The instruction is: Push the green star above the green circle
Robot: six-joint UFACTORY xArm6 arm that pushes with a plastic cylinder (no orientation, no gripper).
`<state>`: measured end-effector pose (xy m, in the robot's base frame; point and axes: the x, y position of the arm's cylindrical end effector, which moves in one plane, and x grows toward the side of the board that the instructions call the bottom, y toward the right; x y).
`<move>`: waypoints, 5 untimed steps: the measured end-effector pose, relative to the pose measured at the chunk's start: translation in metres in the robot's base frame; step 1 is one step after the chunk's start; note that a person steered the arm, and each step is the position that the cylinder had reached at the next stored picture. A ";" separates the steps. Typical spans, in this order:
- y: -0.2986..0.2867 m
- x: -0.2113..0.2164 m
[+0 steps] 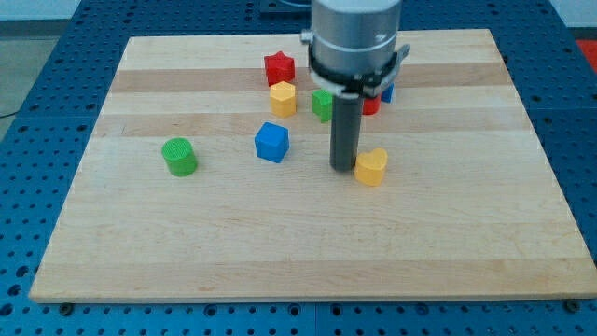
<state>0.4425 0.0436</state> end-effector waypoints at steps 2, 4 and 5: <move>0.000 -0.069; -0.019 -0.153; -0.019 -0.162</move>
<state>0.2809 0.0246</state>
